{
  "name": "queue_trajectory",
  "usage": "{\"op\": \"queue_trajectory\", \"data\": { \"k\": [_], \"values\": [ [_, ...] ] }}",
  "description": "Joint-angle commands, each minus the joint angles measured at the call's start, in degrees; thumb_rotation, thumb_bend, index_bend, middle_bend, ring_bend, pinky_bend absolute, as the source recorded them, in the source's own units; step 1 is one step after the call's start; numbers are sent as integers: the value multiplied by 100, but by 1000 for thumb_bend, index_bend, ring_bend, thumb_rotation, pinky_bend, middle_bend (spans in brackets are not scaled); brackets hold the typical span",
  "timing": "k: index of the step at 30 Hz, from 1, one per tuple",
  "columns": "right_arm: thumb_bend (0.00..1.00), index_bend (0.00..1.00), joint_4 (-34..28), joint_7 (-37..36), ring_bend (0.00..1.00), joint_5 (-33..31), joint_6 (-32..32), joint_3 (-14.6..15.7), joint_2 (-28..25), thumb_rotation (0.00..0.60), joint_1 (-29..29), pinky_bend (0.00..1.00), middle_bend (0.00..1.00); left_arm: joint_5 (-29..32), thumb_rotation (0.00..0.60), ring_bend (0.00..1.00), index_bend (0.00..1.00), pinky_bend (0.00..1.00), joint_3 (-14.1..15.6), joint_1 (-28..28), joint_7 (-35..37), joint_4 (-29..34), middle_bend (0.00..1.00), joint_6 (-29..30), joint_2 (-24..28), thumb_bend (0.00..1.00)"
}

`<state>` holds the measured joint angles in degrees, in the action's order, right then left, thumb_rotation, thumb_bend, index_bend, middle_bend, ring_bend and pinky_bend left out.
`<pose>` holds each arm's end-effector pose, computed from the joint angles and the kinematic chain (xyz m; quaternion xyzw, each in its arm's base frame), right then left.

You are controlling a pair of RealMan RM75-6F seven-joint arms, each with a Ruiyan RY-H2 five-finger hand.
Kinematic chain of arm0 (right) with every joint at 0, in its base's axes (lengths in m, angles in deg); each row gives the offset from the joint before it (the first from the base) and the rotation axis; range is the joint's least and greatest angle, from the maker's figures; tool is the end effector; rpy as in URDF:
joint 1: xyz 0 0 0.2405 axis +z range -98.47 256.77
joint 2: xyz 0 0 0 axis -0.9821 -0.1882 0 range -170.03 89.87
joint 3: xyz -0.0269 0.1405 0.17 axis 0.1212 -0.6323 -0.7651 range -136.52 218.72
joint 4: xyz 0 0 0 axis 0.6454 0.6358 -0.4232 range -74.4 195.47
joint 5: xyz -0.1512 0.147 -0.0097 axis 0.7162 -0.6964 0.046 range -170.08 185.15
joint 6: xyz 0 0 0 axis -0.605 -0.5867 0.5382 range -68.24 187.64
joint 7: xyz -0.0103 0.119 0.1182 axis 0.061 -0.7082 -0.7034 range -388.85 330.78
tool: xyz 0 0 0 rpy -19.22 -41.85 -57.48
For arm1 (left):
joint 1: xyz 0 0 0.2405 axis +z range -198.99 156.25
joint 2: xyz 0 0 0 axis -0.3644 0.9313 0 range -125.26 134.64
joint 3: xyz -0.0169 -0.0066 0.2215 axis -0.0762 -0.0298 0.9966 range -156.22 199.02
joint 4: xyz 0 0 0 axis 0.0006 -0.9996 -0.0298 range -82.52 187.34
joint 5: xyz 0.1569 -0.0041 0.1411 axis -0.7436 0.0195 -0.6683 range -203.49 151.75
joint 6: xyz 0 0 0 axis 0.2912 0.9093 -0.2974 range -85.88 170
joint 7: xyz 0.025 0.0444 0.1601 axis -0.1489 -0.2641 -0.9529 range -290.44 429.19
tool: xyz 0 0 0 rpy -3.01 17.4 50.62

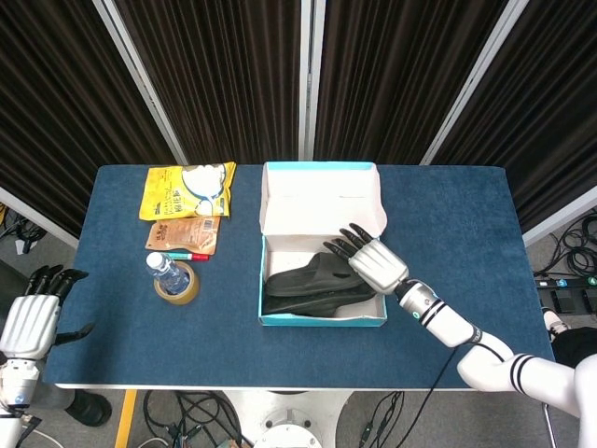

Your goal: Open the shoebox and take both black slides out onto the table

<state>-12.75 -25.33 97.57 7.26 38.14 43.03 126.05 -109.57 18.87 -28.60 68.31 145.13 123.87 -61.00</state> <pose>-0.1274 -0.3535 -0.0130 0.8457 -0.2086 0.3447 0.3500 -0.2782 0.2123 0.1270 -0.6006 -0.4072 -0.3807 0.5733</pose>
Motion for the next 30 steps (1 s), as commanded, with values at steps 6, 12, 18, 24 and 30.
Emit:
{"op": "queue_trajectory", "data": {
  "k": [6,12,18,24,30],
  "values": [
    [0,16,311,152,0,139,63,29,349,600,162,0,117,26,600,100,209,90,-8,0,15,-4,189,-9,-2,107],
    [130,125,649,504,0,261,117,70,700,600,293,0,153,53,600,100,209,90,-12,15,51,-19,188,-3,-5,104],
    [444,460,957,745,133,318,98,72,1016,600,377,0,374,64,600,100,209,90,-11,33,112,-55,188,8,-15,102],
    [663,733,1083,791,348,553,-315,20,1081,600,438,50,601,63,600,100,209,90,-5,55,194,-98,188,25,-29,98],
    [727,775,1043,777,384,687,-639,-68,963,600,493,70,633,50,600,100,209,90,4,66,249,-148,188,29,-52,97]
  ]
}}
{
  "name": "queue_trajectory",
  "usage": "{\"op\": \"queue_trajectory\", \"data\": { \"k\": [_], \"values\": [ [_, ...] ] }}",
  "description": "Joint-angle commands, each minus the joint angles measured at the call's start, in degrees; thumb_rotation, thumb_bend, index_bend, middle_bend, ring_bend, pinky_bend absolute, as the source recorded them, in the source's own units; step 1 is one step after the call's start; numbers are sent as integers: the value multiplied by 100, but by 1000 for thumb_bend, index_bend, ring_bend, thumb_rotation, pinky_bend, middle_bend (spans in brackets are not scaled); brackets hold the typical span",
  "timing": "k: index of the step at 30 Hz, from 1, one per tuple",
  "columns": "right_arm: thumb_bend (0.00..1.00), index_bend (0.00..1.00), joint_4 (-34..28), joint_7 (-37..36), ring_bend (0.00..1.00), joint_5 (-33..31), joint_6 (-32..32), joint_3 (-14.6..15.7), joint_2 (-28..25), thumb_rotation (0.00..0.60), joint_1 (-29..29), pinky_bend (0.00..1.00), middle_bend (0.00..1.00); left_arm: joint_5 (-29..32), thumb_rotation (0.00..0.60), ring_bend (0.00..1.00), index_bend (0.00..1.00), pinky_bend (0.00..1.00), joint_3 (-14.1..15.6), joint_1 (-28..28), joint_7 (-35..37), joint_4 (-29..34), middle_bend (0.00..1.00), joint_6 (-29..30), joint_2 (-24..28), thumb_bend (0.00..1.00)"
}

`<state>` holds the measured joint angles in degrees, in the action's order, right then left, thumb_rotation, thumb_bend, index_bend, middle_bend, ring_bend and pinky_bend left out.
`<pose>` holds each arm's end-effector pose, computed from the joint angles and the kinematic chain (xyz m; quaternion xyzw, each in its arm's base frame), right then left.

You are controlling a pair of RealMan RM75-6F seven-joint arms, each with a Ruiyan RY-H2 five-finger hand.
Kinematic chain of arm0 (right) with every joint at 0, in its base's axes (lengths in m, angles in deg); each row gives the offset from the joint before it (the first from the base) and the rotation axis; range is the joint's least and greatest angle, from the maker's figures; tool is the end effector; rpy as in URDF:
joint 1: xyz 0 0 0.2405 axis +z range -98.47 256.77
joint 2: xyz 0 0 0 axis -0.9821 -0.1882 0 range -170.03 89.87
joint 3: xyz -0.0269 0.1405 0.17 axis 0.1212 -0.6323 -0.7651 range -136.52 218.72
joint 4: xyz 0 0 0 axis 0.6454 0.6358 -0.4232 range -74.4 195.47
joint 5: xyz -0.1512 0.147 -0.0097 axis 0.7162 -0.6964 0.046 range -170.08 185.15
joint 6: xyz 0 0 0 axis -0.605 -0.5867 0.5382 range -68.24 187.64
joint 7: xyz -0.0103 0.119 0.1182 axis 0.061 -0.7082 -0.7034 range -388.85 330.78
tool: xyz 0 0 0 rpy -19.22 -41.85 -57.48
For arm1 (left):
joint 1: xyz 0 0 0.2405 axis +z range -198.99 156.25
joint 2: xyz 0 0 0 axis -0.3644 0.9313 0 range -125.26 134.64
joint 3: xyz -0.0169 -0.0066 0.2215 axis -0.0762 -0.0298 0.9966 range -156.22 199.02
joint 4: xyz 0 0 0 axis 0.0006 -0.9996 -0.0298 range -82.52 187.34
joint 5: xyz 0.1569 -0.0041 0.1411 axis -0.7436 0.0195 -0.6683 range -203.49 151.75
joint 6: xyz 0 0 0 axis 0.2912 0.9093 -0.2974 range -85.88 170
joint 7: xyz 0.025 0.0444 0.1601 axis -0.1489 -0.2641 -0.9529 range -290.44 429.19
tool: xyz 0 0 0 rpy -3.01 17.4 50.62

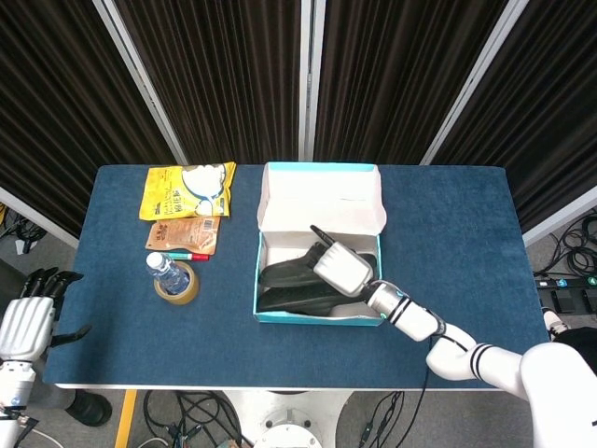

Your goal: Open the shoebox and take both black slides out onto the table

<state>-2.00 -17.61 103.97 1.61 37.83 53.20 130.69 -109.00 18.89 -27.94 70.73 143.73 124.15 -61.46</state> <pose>-0.0826 -0.3566 -0.0439 0.8560 -0.0581 0.3742 0.3518 -0.2861 0.2095 0.1285 -0.5877 -0.4193 -0.3846 0.5753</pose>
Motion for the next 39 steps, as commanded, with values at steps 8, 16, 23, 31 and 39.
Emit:
{"op": "queue_trajectory", "data": {
  "k": [8,16,23,31,39],
  "values": [
    [727,784,-496,-656,384,-244,-286,-287,-204,600,-22,72,634,-24,600,100,209,90,22,16,32,-57,188,2,-40,98],
    [727,788,126,-1230,414,-437,-309,-295,334,600,-61,72,636,-19,600,100,210,90,15,-8,4,-31,188,-38,-37,97],
    [823,805,117,-1610,463,-771,-213,-451,480,600,-124,99,660,4,600,100,209,91,23,-5,-36,-5,189,-63,-28,97],
    [834,807,-567,-2207,452,-738,344,-299,-155,600,75,106,661,-13,600,100,209,91,38,9,-43,1,188,-47,-53,98],
    [858,831,-1195,-3492,462,-693,1423,-34,-969,600,453,105,667,4,600,100,209,91,28,0,-22,-8,188,-71,-40,97]
  ]
}}
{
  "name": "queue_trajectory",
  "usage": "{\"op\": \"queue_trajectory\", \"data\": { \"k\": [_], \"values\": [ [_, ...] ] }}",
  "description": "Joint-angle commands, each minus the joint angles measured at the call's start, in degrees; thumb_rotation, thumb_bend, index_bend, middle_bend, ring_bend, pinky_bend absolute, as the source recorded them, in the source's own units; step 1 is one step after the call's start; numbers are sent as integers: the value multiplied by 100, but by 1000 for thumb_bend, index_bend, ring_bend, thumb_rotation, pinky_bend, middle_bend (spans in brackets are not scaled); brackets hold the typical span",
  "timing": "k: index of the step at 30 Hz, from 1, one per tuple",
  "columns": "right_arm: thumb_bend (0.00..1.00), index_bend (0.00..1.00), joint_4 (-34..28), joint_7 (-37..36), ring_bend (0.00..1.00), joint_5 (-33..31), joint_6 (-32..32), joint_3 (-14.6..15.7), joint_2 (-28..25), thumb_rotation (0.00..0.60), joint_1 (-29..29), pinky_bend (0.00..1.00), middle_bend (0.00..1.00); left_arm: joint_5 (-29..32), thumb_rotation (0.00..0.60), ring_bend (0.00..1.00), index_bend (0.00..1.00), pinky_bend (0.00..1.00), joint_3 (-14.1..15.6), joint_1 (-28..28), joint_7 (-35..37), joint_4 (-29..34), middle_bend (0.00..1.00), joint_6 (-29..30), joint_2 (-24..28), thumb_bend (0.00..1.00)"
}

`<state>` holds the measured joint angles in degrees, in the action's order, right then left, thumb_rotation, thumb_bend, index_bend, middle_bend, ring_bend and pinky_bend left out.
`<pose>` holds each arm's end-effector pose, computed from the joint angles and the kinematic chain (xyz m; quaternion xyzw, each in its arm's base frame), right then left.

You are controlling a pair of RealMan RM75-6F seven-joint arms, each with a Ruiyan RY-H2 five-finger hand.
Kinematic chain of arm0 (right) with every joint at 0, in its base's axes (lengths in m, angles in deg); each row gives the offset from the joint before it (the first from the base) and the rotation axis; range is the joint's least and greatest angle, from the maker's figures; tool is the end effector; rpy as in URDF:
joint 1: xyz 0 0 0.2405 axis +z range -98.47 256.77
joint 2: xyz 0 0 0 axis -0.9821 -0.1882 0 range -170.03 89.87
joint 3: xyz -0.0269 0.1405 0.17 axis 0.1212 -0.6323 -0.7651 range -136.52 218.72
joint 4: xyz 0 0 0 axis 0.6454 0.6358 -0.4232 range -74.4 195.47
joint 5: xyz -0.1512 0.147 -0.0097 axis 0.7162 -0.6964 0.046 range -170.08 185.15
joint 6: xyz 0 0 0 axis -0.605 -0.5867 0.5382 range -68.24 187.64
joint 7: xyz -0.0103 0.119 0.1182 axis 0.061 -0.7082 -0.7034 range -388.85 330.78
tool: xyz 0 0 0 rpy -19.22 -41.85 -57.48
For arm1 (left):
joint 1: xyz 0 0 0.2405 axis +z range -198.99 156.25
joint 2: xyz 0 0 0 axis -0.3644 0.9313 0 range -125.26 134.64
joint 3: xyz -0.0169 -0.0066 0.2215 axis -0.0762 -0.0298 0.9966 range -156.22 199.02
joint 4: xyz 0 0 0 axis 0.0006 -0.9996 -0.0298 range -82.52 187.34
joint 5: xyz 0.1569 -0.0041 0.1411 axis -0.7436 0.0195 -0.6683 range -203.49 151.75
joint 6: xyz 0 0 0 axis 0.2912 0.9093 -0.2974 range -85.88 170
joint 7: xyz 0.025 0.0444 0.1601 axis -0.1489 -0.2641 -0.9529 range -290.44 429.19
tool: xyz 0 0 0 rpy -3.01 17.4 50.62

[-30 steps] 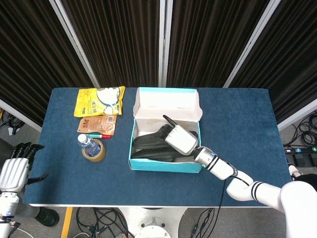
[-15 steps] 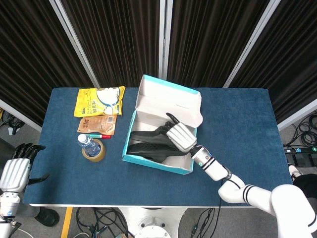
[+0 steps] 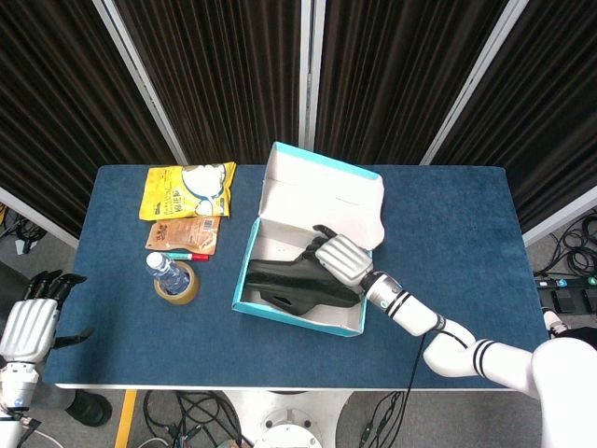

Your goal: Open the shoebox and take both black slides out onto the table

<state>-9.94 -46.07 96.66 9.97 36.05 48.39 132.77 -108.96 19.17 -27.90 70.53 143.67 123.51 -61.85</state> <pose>-0.0767 -0.3639 -0.0388 0.8077 -0.3352 0.4185 0.2451 -0.2870 0.2080 0.1240 -0.5902 -0.4249 -0.3798 0.5717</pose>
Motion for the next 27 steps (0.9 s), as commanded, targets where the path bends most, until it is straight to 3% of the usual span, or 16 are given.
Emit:
{"op": "queue_trajectory", "data": {
  "k": [1,6,10,17,22,25,27],
  "values": [
    [867,841,-413,-647,465,99,612,161,-553,600,287,105,673,-2,600,100,209,91,0,-9,-3,-3,188,-14,-1,97],
    [887,865,-591,155,476,399,731,267,-871,600,472,106,697,1,600,100,209,91,-6,-30,-17,13,188,-47,12,98],
    [899,884,-696,1423,475,477,766,262,-935,600,523,107,713,-11,600,100,209,91,-12,-45,-37,27,189,-52,14,97],
    [903,902,-744,2904,476,731,471,267,-904,600,488,107,721,4,600,100,209,91,-1,-46,-46,38,188,-74,18,97],
    [903,904,-688,3266,476,851,236,309,-838,600,407,107,722,-10,600,100,210,91,4,-51,-31,20,188,-79,10,98],
    [903,906,-881,2495,479,557,206,257,-817,600,316,108,724,-6,600,100,209,91,-3,-58,-16,6,188,-85,1,98],
    [903,907,-770,2346,480,706,-1,248,-857,600,316,109,724,-3,600,100,210,92,1,-48,-11,-7,188,-74,-11,98]
  ]
}}
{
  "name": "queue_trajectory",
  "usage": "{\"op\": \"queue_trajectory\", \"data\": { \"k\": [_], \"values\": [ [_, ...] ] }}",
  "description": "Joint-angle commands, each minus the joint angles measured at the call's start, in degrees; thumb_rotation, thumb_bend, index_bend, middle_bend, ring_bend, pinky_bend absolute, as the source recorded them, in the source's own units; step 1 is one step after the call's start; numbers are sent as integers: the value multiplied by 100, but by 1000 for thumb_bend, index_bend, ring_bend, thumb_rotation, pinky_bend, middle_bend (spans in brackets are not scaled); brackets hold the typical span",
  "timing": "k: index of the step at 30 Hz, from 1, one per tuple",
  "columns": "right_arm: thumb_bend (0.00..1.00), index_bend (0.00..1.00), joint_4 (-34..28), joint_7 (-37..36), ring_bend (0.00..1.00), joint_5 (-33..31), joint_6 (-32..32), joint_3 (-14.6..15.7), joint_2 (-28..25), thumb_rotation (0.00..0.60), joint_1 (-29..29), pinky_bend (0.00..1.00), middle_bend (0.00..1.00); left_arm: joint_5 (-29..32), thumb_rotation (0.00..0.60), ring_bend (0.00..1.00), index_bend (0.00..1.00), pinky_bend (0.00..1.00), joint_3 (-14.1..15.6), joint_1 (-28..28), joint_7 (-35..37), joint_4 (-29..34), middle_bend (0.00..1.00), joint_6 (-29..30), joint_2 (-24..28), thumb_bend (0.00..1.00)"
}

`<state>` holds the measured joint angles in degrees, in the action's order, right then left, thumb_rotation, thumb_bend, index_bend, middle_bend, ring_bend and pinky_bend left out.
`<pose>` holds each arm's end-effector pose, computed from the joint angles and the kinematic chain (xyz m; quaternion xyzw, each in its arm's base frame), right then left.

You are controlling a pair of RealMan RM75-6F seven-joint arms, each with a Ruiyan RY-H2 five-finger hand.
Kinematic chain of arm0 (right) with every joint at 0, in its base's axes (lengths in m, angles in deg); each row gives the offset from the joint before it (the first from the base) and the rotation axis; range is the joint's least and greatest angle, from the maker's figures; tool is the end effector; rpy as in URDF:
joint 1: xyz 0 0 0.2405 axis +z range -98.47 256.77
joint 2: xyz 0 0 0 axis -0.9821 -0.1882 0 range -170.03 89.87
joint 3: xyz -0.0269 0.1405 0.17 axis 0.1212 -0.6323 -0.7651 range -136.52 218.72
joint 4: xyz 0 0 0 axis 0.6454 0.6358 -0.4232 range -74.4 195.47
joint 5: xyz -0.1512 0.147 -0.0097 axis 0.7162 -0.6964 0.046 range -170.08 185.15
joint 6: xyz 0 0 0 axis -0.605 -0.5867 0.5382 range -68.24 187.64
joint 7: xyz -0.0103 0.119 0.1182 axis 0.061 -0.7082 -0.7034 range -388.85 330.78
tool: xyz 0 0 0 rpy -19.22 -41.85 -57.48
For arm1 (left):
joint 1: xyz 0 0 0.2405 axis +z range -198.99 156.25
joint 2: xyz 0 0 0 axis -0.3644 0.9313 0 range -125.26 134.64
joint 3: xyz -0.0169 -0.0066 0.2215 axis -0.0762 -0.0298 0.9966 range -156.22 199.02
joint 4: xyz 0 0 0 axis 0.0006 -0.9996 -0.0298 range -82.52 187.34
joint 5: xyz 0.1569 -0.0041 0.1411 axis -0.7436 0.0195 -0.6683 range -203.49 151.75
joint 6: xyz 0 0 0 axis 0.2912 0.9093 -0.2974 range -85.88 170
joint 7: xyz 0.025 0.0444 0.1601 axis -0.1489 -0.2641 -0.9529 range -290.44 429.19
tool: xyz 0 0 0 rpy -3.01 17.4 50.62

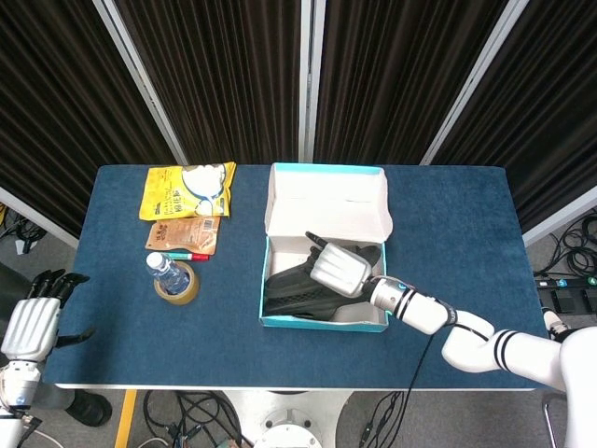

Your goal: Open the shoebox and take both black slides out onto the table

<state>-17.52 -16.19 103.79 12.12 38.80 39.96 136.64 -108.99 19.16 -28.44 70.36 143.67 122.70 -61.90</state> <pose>-0.0607 -0.3484 -0.0220 0.9013 -0.0287 0.3139 0.2971 -0.2857 0.2106 0.1215 -0.5954 -0.4254 -0.3778 0.5673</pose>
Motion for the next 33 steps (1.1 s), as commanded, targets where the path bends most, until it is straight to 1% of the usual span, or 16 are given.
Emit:
{"op": "queue_trajectory", "data": {
  "k": [1,3,6,8,11,14,20,22,26,29,33],
  "values": [
    [903,907,69,-583,481,81,-369,-32,-9,600,-98,109,725,-3,600,100,210,92,4,9,17,-10,188,13,-7,97],
    [903,908,164,-597,480,164,-690,-36,9,600,-209,110,726,-8,600,100,209,92,6,18,31,-25,188,29,-8,98],
    [900,908,187,-595,480,141,-1101,-70,-93,600,-429,110,726,-18,600,100,209,92,11,40,56,-44,188,66,-18,97],
    [894,907,253,-534,480,84,-1504,-130,-157,600,-658,110,727,-25,600,100,209,92,-9,21,70,-70,188,63,-29,97],
    [885,906,273,-803,480,-61,-1990,-182,-250,600,-990,110,727,-37,600,100,209,92,-20,-4,65,-95,188,46,-44,97],
    [882,903,408,-997,479,-203,-2271,-206,-364,600,-1253,110,726,-56,600,100,209,91,-34,-22,63,-86,188,53,-45,97],
    [878,890,599,-1132,479,-628,-2538,-83,-709,600,-1908,110,726,-71,600,100,209,92,-34,-16,59,-79,188,82,-36,97],
    [876,887,674,-1091,477,-826,-2515,-54,-786,600,-2099,110,726,-82,600,100,209,91,-32,-18,51,-73,188,85,-35,97],
    [867,870,743,-956,474,-1193,-2113,112,-913,600,-2378,110,726,-113,600,100,209,92,-30,-38,16,-46,188,82,-49,97],
    [867,859,743,-797,472,-1406,-1739,206,-967,600,-2465,110,726,-118,600,100,210,91,-18,-29,5,-28,189,91,-45,97],
    [867,848,804,-680,467,-1552,-1303,247,-940,600,-2440,110,721,-90,600,100,209,91,-22,-12,4,-17,188,106,-30,97]
  ]
}}
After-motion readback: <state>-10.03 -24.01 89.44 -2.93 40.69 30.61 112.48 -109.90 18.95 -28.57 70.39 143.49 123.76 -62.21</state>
